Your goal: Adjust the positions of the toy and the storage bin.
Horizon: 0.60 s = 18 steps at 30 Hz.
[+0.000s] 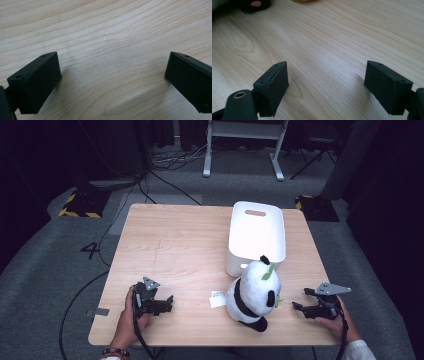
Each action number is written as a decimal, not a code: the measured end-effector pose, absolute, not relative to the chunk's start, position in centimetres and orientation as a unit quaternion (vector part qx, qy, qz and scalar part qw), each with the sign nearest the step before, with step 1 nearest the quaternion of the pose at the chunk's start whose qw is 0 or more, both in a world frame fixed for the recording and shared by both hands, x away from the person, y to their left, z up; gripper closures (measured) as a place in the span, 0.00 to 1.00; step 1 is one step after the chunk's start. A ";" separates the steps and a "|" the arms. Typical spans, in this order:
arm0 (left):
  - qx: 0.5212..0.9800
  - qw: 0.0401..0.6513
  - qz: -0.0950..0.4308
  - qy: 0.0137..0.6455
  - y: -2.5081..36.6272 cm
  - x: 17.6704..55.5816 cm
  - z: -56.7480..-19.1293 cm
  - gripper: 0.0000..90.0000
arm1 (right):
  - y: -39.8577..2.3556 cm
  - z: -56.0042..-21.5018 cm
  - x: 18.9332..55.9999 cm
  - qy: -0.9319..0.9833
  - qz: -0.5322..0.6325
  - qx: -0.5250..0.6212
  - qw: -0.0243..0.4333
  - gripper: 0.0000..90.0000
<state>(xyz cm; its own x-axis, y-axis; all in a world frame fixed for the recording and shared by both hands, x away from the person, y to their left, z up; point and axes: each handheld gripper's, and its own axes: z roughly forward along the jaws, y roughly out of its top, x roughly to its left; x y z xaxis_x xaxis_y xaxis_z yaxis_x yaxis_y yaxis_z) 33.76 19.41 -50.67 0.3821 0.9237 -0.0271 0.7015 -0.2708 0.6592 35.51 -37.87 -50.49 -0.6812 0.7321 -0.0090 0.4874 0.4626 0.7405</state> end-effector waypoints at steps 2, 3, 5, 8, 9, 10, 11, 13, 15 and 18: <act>0.778 0.300 0.183 0.521 19.5 33.7 -50.7 0.01 | -37.9 -50.5 35.5 0.839 0.370 0.363 0.166 0.22; 0.788 0.302 0.178 0.507 19.5 33.4 -50.7 0.00 | -37.9 -50.5 35.4 0.839 0.370 0.363 0.166 0.22; 0.797 0.308 0.171 0.490 19.6 33.1 -50.7 0.00 | -37.9 -50.5 35.4 0.840 0.370 0.362 0.165 0.22; 0.808 0.311 0.164 0.472 19.6 32.7 -50.7 0.00 | -37.9 -50.5 35.4 0.840 0.370 0.361 0.166 0.23; 0.808 0.311 0.164 0.472 19.6 32.7 -50.7 0.00 | -37.9 -50.5 35.4 0.840 0.370 0.361 0.166 0.23; 0.809 0.311 0.164 0.471 19.6 32.6 -50.7 0.00 | -37.8 -50.4 35.3 0.841 0.370 0.357 0.167 0.23; 0.810 0.311 0.164 0.469 19.6 32.6 -50.7 0.00 | -37.8 -50.4 35.3 0.841 0.370 0.357 0.167 0.23; 0.818 0.314 0.160 0.456 19.6 32.5 -50.7 0.00 | -37.7 -50.4 35.2 0.843 0.369 0.354 0.168 0.22; 0.820 0.315 0.156 0.451 19.6 32.4 -50.7 0.00 | -37.6 -50.1 35.0 0.847 0.367 0.347 0.164 0.23; 0.820 0.314 0.157 0.452 19.6 32.4 -50.7 0.00 | -37.1 -49.5 34.6 0.848 0.379 0.334 0.162 0.24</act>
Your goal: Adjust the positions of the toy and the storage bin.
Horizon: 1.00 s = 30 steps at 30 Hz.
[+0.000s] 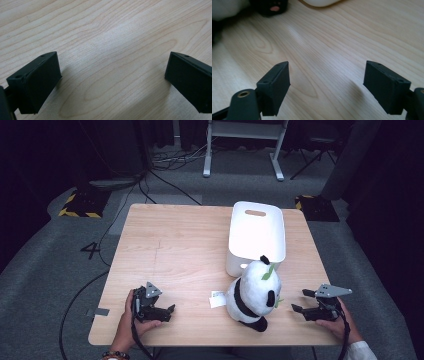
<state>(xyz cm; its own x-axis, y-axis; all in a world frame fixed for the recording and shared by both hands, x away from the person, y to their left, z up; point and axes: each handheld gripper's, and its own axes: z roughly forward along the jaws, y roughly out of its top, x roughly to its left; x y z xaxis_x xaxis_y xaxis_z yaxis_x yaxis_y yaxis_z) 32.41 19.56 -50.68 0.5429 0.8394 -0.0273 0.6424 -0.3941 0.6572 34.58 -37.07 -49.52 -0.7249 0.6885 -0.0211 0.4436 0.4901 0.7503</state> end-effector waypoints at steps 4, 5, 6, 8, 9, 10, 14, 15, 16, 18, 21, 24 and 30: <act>0.822 0.318 0.157 0.446 19.6 32.3 -50.7 0.01 | -36.2 -49.0 34.3 0.850 0.384 0.320 0.164 0.24; 0.822 0.318 0.157 0.446 19.6 32.3 -50.7 0.04 | -36.2 -49.0 34.3 0.850 0.384 0.320 0.164 0.24; 0.825 0.323 0.157 0.437 19.6 32.1 -50.6 0.06 | -35.8 -48.8 34.1 0.849 0.386 0.318 0.170 0.24; 0.824 0.326 0.158 0.436 19.5 32.0 -50.6 0.09 | -35.6 -48.6 34.0 0.847 0.394 0.314 0.168 0.25; 0.824 0.326 0.157 0.437 19.5 32.0 -50.6 0.09 | -35.5 -48.4 33.9 0.846 0.399 0.313 0.168 0.25; 0.824 0.326 0.157 0.437 19.5 32.0 -50.6 0.08 | -35.5 -48.4 33.9 0.846 0.399 0.313 0.168 0.25; 0.823 0.324 0.158 0.438 19.4 32.0 -50.6 0.08 | -34.8 -47.9 33.7 0.843 0.411 0.305 0.165 0.26; 0.823 0.325 0.158 0.438 19.4 32.0 -50.6 0.08 | -34.6 -47.8 33.7 0.844 0.410 0.304 0.167 0.27; 0.823 0.325 0.158 0.438 19.3 32.0 -50.6 0.08 | -34.3 -47.8 33.6 0.844 0.411 0.302 0.166 0.27; 0.823 0.324 0.159 0.438 19.3 31.9 -50.6 0.08 | -33.8 -47.6 33.5 0.846 0.412 0.294 0.167 0.28; 0.823 0.325 0.159 0.437 19.2 31.9 -50.6 0.08 | -33.1 -47.3 33.3 0.845 0.423 0.285 0.162 0.27; 0.823 0.324 0.159 0.439 19.1 31.8 -50.6 0.08 | -32.4 -46.9 33.2 0.843 0.431 0.278 0.159 0.27; 0.824 0.324 0.157 0.438 18.6 31.6 -50.6 0.08 | -31.0 -46.7 32.8 0.849 0.432 0.265 0.148 0.27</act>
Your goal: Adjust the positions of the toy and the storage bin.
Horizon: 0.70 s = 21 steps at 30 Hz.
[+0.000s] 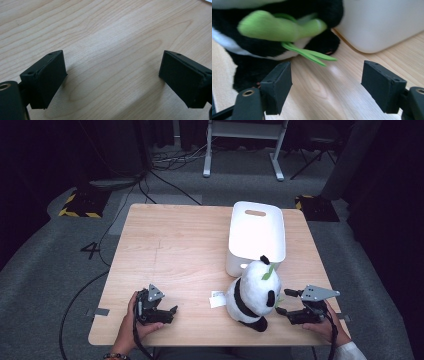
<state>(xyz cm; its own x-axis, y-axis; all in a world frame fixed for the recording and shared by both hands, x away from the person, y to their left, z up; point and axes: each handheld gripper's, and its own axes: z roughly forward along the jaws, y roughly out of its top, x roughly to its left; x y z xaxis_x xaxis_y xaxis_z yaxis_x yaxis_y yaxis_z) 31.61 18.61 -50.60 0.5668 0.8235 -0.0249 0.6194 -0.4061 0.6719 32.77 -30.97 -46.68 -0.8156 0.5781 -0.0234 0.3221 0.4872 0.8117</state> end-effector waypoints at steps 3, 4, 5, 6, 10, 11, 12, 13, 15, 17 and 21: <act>0.825 0.326 0.157 0.435 18.3 31.5 -50.6 0.08 | -30.4 -46.6 32.6 0.851 0.431 0.260 0.148 0.28; 0.824 0.325 0.157 0.436 18.2 31.5 -50.6 0.08 | -30.2 -46.5 32.6 0.851 0.433 0.261 0.144 0.28; 0.824 0.325 0.158 0.437 18.0 31.5 -50.6 0.08 | -30.0 -46.6 32.6 0.850 0.435 0.263 0.136 0.28; 0.824 0.324 0.158 0.437 17.9 31.4 -50.6 0.08 | -29.8 -46.8 32.7 0.852 0.431 0.267 0.128 0.28; 0.828 0.326 0.156 0.429 17.1 31.4 -50.6 0.08 | -28.7 -47.5 33.0 0.861 0.414 0.265 0.128 0.28; 0.828 0.326 0.156 0.429 17.1 31.4 -50.6 0.08 | -28.4 -47.6 33.1 0.861 0.416 0.265 0.125 0.28; 0.829 0.325 0.155 0.429 16.8 31.3 -50.6 0.08 | -28.2 -47.7 33.2 0.861 0.416 0.266 0.121 0.28; 0.829 0.325 0.156 0.427 16.7 31.3 -50.6 0.08 | -27.9 -47.8 33.2 0.863 0.415 0.264 0.117 0.27; 0.830 0.326 0.154 0.427 16.5 31.3 -50.6 0.08 | -27.3 -48.1 33.4 0.864 0.415 0.262 0.109 0.27; 0.831 0.324 0.155 0.425 16.3 31.3 -50.6 0.08 | -26.7 -48.5 33.6 0.867 0.410 0.261 0.110 0.26; 0.833 0.326 0.153 0.421 15.9 31.2 -50.6 0.08 | -26.0 -48.9 34.1 0.864 0.418 0.263 0.101 0.26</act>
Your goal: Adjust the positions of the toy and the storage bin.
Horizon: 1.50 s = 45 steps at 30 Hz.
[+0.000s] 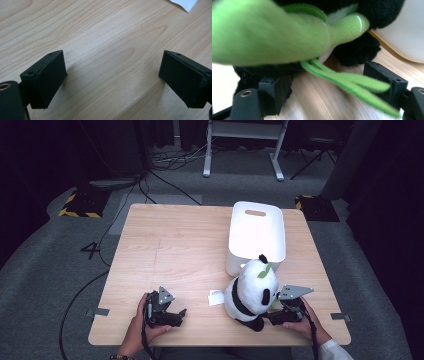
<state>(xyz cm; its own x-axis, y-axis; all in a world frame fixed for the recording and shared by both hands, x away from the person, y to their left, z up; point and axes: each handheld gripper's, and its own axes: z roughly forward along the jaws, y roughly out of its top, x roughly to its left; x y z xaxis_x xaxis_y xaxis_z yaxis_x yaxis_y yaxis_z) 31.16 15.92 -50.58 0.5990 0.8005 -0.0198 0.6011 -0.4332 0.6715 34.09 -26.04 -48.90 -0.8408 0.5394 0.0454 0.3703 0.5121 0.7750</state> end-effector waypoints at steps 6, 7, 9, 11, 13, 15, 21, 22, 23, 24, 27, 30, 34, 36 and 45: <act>0.838 0.328 0.150 0.408 15.4 31.2 -50.6 0.08 | -24.7 -49.1 34.6 0.871 0.414 0.244 0.106 0.27; 0.839 0.330 0.147 0.407 15.4 31.2 -50.6 0.08 | -24.4 -49.2 34.7 0.872 0.413 0.241 0.106 0.27; 0.840 0.329 0.147 0.405 15.3 31.2 -50.6 0.08 | -23.9 -49.4 34.9 0.875 0.409 0.234 0.115 0.27; 0.844 0.328 0.145 0.398 15.2 31.3 -50.5 0.08 | -23.6 -49.4 35.2 0.877 0.409 0.226 0.116 0.27; 0.845 0.329 0.145 0.396 15.1 31.3 -50.6 0.08 | -23.4 -49.4 35.5 0.879 0.408 0.216 0.117 0.27; 0.844 0.329 0.145 0.397 15.1 31.3 -50.6 0.08 | -23.3 -49.4 35.6 0.880 0.408 0.211 0.118 0.27; 0.846 0.331 0.142 0.393 14.6 31.3 -50.6 0.08 | -22.3 -49.6 36.1 0.882 0.410 0.204 0.113 0.27; 0.846 0.331 0.142 0.393 14.6 31.3 -50.6 0.08 | -22.0 -49.6 36.1 0.883 0.408 0.204 0.114 0.28; 0.848 0.330 0.141 0.391 14.6 31.3 -50.6 0.08 | -21.8 -49.6 36.2 0.884 0.406 0.204 0.115 0.28; 0.848 0.330 0.141 0.391 14.6 31.3 -50.6 0.08 | -21.5 -49.6 36.2 0.884 0.404 0.204 0.116 0.28; 0.848 0.330 0.140 0.390 14.6 31.4 -50.6 0.08 | -21.1 -49.5 36.4 0.885 0.402 0.204 0.116 0.28; 0.848 0.331 0.140 0.389 14.5 31.4 -50.6 0.08 | -20.2 -49.5 36.5 0.885 0.402 0.202 0.117 0.28; 0.848 0.330 0.140 0.390 14.5 31.4 -50.6 0.08 | -19.0 -49.4 36.8 0.887 0.398 0.201 0.121 0.29; 0.848 0.330 0.140 0.389 14.6 31.4 -50.6 0.08 | -18.1 -49.4 36.8 0.887 0.395 0.203 0.122 0.29; 0.848 0.330 0.141 0.390 14.5 31.3 -50.6 0.08 | -15.6 -49.4 37.1 0.887 0.395 0.204 0.126 0.33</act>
